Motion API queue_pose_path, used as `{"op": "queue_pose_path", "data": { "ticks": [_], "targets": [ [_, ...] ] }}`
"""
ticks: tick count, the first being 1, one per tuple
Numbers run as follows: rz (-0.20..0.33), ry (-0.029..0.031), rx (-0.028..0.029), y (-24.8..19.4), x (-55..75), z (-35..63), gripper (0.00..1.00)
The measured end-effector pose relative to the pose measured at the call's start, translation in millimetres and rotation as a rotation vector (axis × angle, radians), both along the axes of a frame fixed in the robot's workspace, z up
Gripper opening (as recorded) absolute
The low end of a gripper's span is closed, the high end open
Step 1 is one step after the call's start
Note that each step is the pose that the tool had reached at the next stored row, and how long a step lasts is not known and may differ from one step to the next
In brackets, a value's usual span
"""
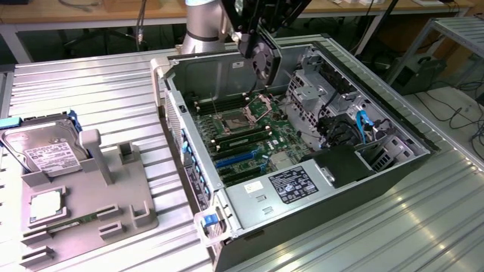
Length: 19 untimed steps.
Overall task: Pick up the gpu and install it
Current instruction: 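Pick up the gpu and move the gpu toward the slot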
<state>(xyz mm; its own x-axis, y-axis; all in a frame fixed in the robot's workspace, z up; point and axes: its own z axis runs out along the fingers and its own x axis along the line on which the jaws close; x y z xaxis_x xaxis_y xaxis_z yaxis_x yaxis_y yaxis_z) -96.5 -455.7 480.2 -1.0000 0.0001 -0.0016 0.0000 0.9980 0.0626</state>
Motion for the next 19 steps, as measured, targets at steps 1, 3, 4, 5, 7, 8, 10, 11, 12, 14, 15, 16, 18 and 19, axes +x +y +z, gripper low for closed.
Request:
{"op": "queue_pose_path", "data": {
  "ticks": [1, 3, 4, 5, 7, 8, 10, 11, 12, 14, 15, 16, 18, 19],
  "targets": [
    [0.0, 0.0, 0.0, 0.0, 1.2, 0.0, 0.27],
    [0.0, 0.0, -0.0001, 0.0, 3.9, 0.0, 0.27],
    [0.0, 0.0, 0.0, 0.0, 5.2, 0.0, 0.27],
    [0.0, 0.0, 0.0, -0.1, 6.4, 0.0, 0.27],
    [0.0, 0.0, 0.0, 0.0, 8.7, 0.0, 0.27],
    [0.0, 0.0, 0.0, 0.0, 10.2, 0.0, 0.27],
    [0.0, 0.0, 0.0, 0.0, 13.1, 0.0, 0.27],
    [0.001, 0.0, 0.0, 0.0, 14.1, 0.0, 0.27],
    [0.001, 0.0, 0.0, 0.0, 14.9, 0.0, 0.27],
    [0.001, 0.0, -0.0001, 0.0, 16.9, 0.0, 0.27],
    [0.001, 0.0, 0.0, 0.0, 18.1, 0.0, 0.27],
    [0.001, 0.0, 0.0, 0.0, 19.2, -0.1, 0.27],
    [0.001, 0.0, 0.0, 0.0, 26.7, -0.1, 0.27],
    [0.001, 0.0, -0.0001, 0.0, 35.0, -0.3, 0.27]
  ]
}}
